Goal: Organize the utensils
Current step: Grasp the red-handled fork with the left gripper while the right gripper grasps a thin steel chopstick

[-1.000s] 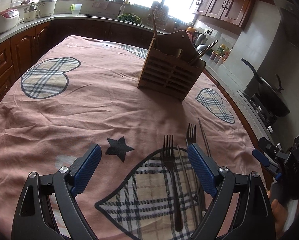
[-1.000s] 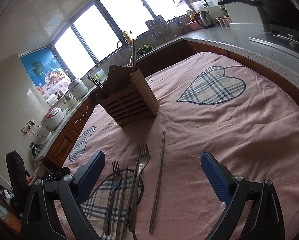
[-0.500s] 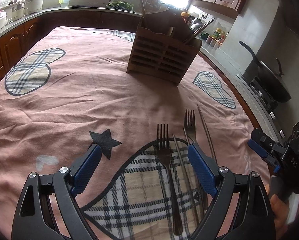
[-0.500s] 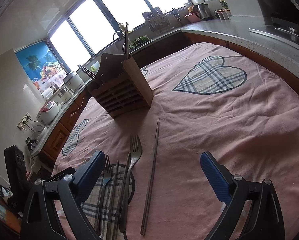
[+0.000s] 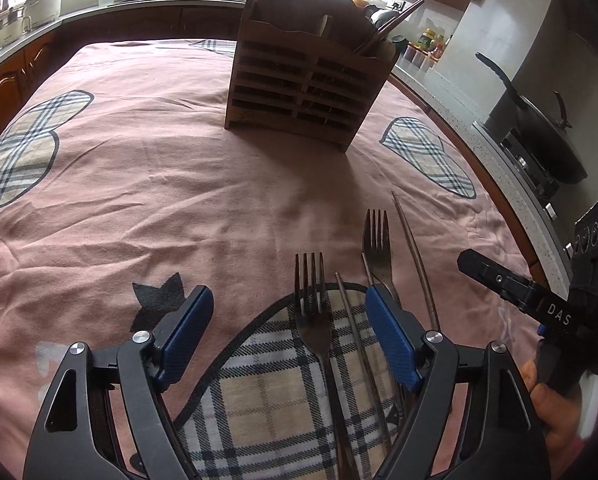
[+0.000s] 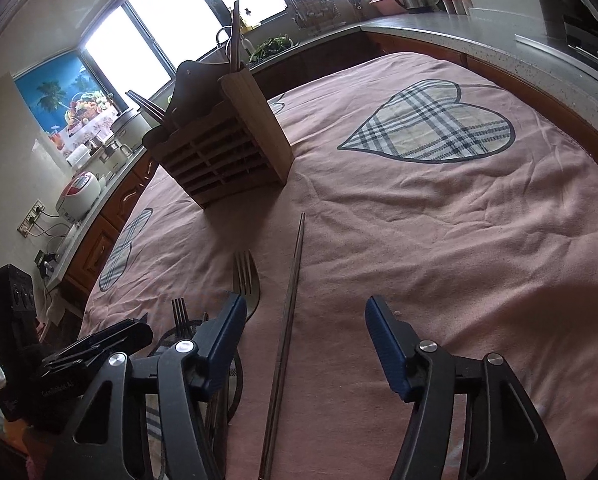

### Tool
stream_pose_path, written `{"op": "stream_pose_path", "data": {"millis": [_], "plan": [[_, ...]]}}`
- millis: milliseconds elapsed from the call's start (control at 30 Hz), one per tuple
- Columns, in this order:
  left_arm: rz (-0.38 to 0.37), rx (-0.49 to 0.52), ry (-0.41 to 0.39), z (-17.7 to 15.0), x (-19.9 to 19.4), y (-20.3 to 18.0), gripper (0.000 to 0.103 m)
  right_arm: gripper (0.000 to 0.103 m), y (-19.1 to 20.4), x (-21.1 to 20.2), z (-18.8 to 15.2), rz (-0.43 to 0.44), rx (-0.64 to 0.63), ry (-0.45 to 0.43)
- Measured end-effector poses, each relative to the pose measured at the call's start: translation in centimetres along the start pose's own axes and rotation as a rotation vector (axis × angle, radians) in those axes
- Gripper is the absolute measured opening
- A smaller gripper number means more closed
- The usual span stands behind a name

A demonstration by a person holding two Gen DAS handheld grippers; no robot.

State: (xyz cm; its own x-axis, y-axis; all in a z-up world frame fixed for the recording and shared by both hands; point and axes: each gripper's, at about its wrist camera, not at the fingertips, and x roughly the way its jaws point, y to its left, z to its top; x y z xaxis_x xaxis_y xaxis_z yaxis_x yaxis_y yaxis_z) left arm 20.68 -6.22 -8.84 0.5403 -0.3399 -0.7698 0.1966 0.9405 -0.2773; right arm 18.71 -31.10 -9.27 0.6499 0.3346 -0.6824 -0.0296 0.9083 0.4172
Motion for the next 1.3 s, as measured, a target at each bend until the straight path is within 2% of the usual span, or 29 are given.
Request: {"op": "stream_pose_path", "data": {"millis": [167,300,467,600,633,667,733,933,1000,1033,1300], "plan": [[-0.009,0.009,0.016,0.6,1.0,-0.3,0.074,0.051,0.1,1.3,0.8,-0.007,-0.012,0.027],[-0.019,0.02,0.029,1.0,1.9,-0.8,0.069,0.049,0.3,2.3,1.7,-0.019,-0.03,0.042],[-0.027,0.035,0.063,1.0,3.3,-1.2,0.05,0.044,0.5,3.8,2.6,-0.038,-0.054,0.062],[-0.032,0.044,0.06,1.1,3.5,-1.2,0.044,0.039,0.8,5.0,3.2,-0.054,-0.078,0.082],[-0.036,0.039,0.059,1.2,3.5,-1.0,0.041,0.034,0.9,5.2,3.3,-0.059,-0.088,0.087],[-0.038,0.036,0.059,1.2,3.6,-0.9,0.034,0.029,1.1,5.5,3.4,-0.066,-0.099,0.091],[-0.041,0.036,0.065,1.3,3.7,-0.7,0.023,0.026,1.5,6.1,3.7,-0.08,-0.12,0.101],[-0.063,0.044,0.065,1.2,3.7,-0.5,0.018,0.023,3.2,8.0,4.4,-0.144,-0.216,0.119],[-0.067,0.045,0.064,1.2,3.6,-0.5,0.018,0.015,3.4,8.5,4.7,-0.165,-0.239,0.12],[-0.071,0.044,0.064,1.2,3.6,-0.4,0.018,0.008,3.4,8.5,4.7,-0.174,-0.241,0.119],[-0.076,0.044,0.051,1.2,2.5,0.0,0.018,0.006,2.5,6.8,4.9,-0.123,-0.176,0.094]]}}
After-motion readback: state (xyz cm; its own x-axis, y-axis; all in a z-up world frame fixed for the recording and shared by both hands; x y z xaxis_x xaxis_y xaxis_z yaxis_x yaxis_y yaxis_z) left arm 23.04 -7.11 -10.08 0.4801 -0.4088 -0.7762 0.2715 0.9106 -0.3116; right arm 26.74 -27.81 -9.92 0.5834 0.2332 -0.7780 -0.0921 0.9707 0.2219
